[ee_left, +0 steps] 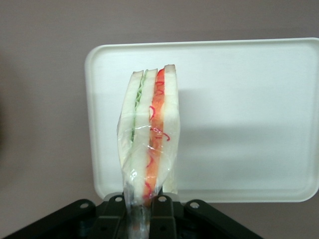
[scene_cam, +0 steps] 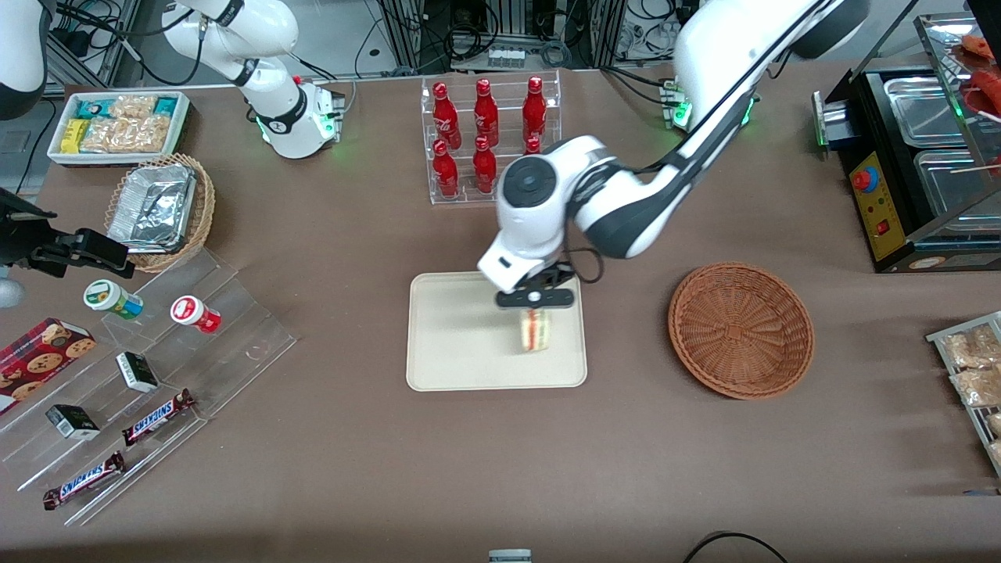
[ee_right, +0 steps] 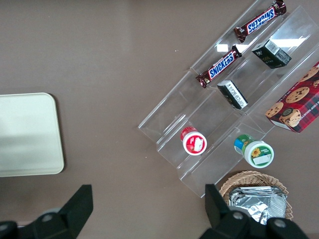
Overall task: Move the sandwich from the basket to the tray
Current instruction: 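Lift the sandwich and carry it over the white tray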
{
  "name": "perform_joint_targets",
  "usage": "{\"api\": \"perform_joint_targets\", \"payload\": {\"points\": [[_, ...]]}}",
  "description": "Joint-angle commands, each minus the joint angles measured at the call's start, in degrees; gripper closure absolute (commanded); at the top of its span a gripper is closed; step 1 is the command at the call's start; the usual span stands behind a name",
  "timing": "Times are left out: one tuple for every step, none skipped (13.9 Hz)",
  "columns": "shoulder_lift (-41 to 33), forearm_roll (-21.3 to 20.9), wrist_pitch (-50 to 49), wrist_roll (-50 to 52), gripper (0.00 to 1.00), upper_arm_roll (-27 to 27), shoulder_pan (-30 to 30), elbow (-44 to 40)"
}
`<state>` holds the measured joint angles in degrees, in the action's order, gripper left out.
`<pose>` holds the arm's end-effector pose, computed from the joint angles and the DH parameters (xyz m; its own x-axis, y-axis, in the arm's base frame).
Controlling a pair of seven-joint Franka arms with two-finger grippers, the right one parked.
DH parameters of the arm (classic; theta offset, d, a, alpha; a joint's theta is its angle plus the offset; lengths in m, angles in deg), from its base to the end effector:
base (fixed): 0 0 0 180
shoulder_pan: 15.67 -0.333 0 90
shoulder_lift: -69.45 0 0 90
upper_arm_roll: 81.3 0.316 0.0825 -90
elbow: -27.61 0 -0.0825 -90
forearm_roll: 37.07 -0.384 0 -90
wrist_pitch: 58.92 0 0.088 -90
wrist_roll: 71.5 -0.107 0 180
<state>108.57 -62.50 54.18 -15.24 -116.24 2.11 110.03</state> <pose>0.5138 -0.4910 0.3383 0.9997 -0.0153 0.0165 -0.0147 -0.9993 -0.0350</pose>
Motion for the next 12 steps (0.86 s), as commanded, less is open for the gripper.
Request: {"api": "perform_joint_targets", "payload": {"points": [[7.7,-4.2,-0.7,1.3,1.00,-0.1,3.2,-8.3],[9.0,-4.5,0.2,1.3,1.00,0.1,3.7,-9.1],[10.1,-4.9,1.3,1.7,1.00,1.4,5.0,-9.7],[10.7,-5.2,2.7,2.8,1.00,3.6,6.9,-10.0],[11.1,-5.1,4.3,3.8,1.00,5.8,8.7,-10.1],[11.6,-5.1,6.0,4.1,1.00,7.4,10.2,-10.2],[11.9,-5.0,6.4,4.4,1.00,8.4,11.0,-10.6],[12.5,-5.0,6.4,5.3,1.00,8.6,11.3,-11.5],[13.1,-5.0,6.5,6.1,1.00,8.6,11.7,-11.7],[13.3,-5.1,6.5,6.3,1.00,8.7,12.2,-12.0],[13.7,-5.1,6.5,6.4,1.00,8.7,12.5,-12.0],[13.7,-5.0,6.4,6.5,1.00,8.7,12.5,-12.0]]}}
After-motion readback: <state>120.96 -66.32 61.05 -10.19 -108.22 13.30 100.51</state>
